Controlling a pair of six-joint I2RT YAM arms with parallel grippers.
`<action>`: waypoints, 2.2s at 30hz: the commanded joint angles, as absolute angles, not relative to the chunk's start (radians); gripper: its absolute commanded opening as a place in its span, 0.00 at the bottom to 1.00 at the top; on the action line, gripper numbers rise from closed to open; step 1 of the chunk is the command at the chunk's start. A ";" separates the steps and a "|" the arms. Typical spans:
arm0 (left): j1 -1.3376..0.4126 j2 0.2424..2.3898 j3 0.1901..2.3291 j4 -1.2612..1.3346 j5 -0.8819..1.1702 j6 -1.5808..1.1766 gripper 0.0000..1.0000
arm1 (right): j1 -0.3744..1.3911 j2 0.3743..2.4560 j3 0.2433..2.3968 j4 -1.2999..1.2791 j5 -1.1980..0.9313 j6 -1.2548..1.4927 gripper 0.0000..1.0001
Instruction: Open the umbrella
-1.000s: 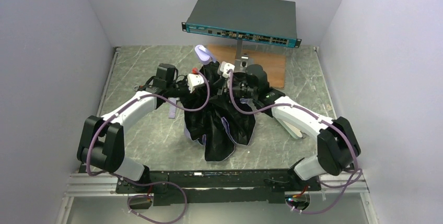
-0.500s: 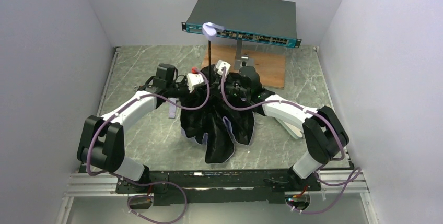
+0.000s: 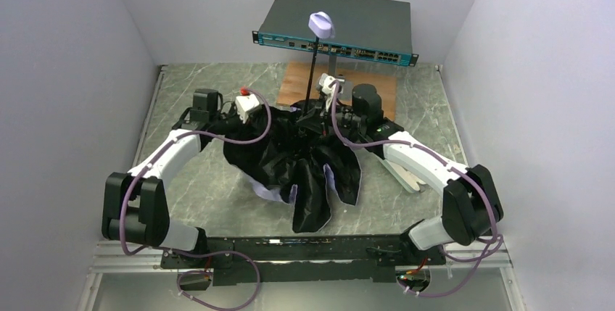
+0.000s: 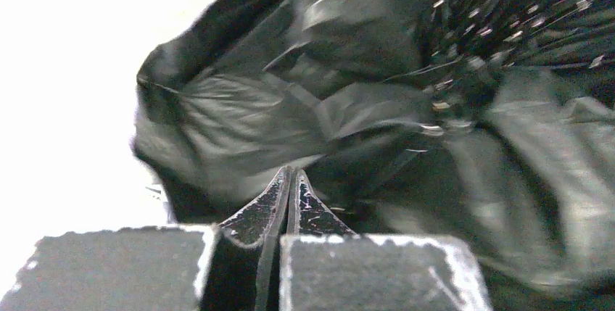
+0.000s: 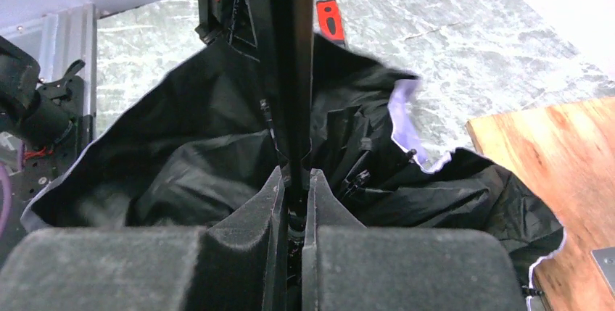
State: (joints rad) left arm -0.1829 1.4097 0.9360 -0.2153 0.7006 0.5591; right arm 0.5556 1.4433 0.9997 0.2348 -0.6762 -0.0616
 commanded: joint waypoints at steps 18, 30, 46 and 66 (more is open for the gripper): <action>-0.317 1.060 1.104 -0.250 0.946 0.614 0.61 | 0.594 1.384 1.268 0.105 -0.805 -0.067 0.00; -0.463 1.111 0.999 -0.013 0.750 0.400 0.51 | 0.640 1.334 1.274 0.153 -0.752 -0.028 0.00; -0.479 1.191 0.892 0.066 0.553 0.314 1.00 | 0.653 1.307 1.348 0.168 -0.722 0.071 0.00; -0.253 1.174 0.793 -0.069 0.797 0.497 1.00 | 0.569 1.284 1.449 0.164 -0.660 0.143 0.00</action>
State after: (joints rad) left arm -0.3283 1.1763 0.8497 0.0856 0.7963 0.3779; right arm 0.6102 1.3651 1.3323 0.0086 -0.6537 0.0891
